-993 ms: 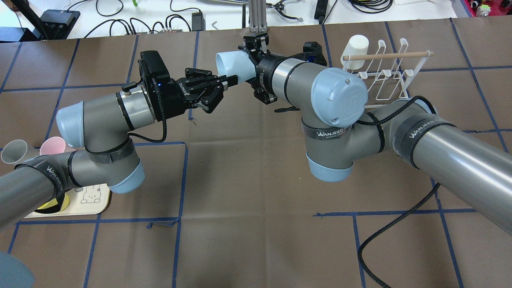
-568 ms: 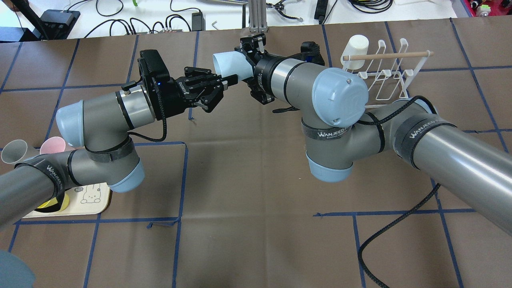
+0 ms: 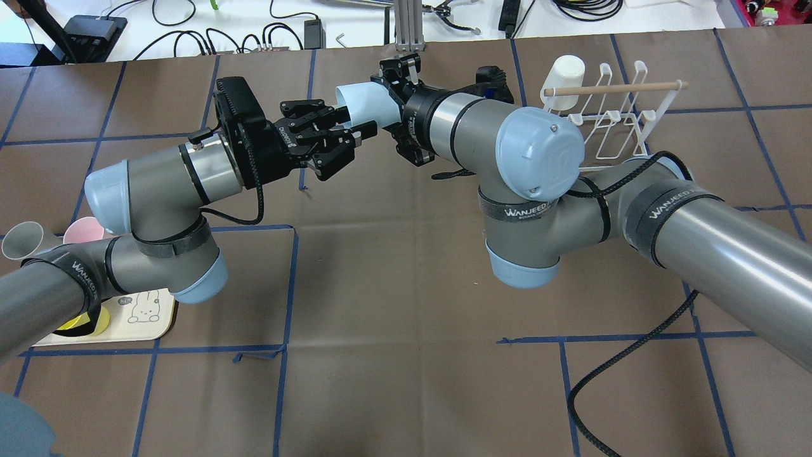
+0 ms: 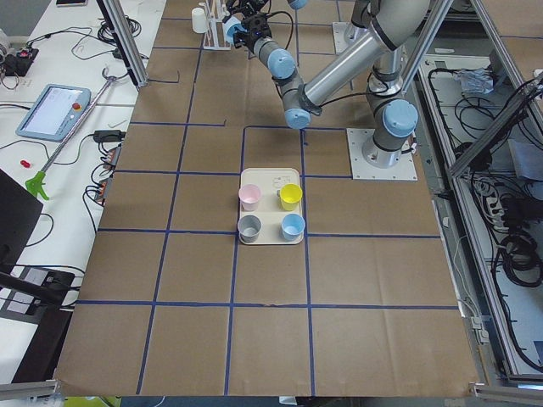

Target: Transfer IKEA cup to right arm and place on rack

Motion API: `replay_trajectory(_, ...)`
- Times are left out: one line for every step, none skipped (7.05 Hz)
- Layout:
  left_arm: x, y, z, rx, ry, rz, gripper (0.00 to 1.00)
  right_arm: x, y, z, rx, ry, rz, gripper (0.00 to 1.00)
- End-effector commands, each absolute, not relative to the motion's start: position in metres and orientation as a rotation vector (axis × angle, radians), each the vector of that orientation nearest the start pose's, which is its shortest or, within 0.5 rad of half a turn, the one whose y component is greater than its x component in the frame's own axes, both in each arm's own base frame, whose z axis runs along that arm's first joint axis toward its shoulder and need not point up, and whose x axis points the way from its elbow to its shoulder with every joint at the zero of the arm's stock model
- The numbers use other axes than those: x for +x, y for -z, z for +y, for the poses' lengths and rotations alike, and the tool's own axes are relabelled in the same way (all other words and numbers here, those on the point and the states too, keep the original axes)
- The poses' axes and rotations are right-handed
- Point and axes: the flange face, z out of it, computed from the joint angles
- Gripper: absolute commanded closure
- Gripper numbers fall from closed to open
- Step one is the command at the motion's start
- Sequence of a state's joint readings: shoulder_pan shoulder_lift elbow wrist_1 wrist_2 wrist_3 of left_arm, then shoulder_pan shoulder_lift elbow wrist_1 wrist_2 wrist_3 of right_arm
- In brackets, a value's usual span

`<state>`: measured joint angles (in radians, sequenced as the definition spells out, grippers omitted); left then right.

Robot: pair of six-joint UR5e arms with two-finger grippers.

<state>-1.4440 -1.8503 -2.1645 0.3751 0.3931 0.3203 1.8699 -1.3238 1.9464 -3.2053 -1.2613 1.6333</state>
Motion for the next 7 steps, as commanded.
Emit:
replay_trajectory(-0.166,-0.34,-0.475,-0.9,-1.329,-1.747,0.18,0.319,-0.38,-0.484,1.172,0.41,1.779,0.69)
replay_trajectory(-0.165,-0.341,-0.476,-0.898,-1.331,-1.749,0.06,0.319,-0.381,-0.485,1.174,0.422,1.777,0.7)
replay_trajectory(-0.152,-0.344,-0.478,-0.876,-1.349,-1.767,0.02,0.319,-0.382,-0.485,1.173,0.423,1.776,0.75)
replay_trajectory(-0.117,-0.347,-0.484,-0.824,-1.382,-1.783,0.02,0.318,-0.382,-0.487,1.174,0.427,1.776,0.75)
replay_trajectory(-0.082,-0.348,-0.488,-0.784,-1.405,-1.768,0.02,0.314,-0.381,-0.489,1.19,0.45,1.77,0.75)
replay_trajectory(-0.066,-0.347,-0.491,-0.752,-1.419,-1.789,0.02,0.307,-0.381,-0.493,1.204,0.471,1.765,0.78)
replay_trajectory(-0.061,-0.347,-0.499,-0.711,-1.403,-1.836,0.02,0.292,-0.381,-0.503,1.224,0.491,1.754,0.83)
